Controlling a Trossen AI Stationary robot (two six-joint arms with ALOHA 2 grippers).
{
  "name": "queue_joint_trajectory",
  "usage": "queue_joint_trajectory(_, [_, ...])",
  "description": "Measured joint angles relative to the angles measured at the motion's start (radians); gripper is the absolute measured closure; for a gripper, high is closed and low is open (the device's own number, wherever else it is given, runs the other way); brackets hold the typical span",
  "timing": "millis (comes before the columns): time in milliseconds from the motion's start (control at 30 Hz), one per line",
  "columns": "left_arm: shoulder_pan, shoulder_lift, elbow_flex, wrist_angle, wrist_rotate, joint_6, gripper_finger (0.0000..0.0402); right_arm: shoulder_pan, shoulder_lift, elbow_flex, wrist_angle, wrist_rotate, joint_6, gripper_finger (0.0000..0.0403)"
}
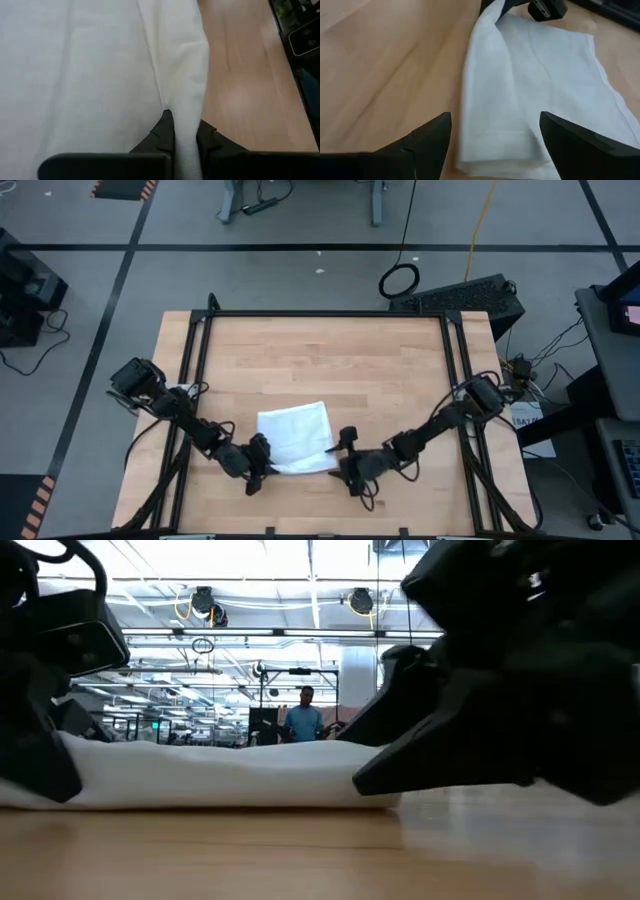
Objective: Roll towel
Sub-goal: Roll the white towel
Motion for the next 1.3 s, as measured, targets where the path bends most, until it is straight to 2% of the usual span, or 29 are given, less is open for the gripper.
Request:
queue_joint_trajectory(200, [0.0, -0.004, -0.025, 0.018, -0.013, -0.066, 0.0376, -0.067, 0.001, 0.0, 0.003, -0.095, 0.027, 0.011])
queue_joint_trajectory(367, [0.001, -0.004, -0.026, 0.023, -0.02, -0.115, 0.0376, -0.101, 0.001, 0.0, -0.024, -0.193, 0.127, 0.0138])
queue_joint_trajectory(567, [0.001, -0.004, -0.028, 0.079, 0.022, -0.132, 0.0375, -0.12, 0.001, 0.001, -0.027, -0.22, 0.218, 0.0221])
queue_joint_trajectory(767, [-0.003, -0.002, -0.028, 0.084, 0.009, -0.132, 0.0367, -0.134, 0.0, 0.001, -0.027, -0.322, 0.327, 0.0327])
queue_joint_trajectory(867, [-0.009, -0.002, -0.028, 0.082, 0.028, -0.088, 0.034, -0.135, 0.0, 0.001, -0.026, -0.369, 0.386, 0.0374])
queue_joint_trajectory(933, [-0.01, -0.004, -0.028, 0.078, 0.051, -0.056, 0.0311, -0.134, 0.0, 0.002, -0.025, -0.406, 0.435, 0.0392])
queue_joint_trajectory(1100, [-0.001, -0.068, -0.03, -0.024, 0.105, -0.063, 0.023, -0.134, 0.0, 0.002, -0.02, -0.477, 0.61, 0.0378])
queue_joint_trajectory(1200, [0.007, -0.156, -0.03, -0.162, 0.135, -0.066, 0.0187, -0.134, -0.001, 0.002, -0.021, -0.528, 0.706, 0.0376])
queue_joint_trajectory(1300, [0.001, -0.26, -0.03, -0.297, 0.14, -0.054, 0.0156, -0.135, -0.004, 0.003, -0.024, -0.533, 0.769, 0.0385])
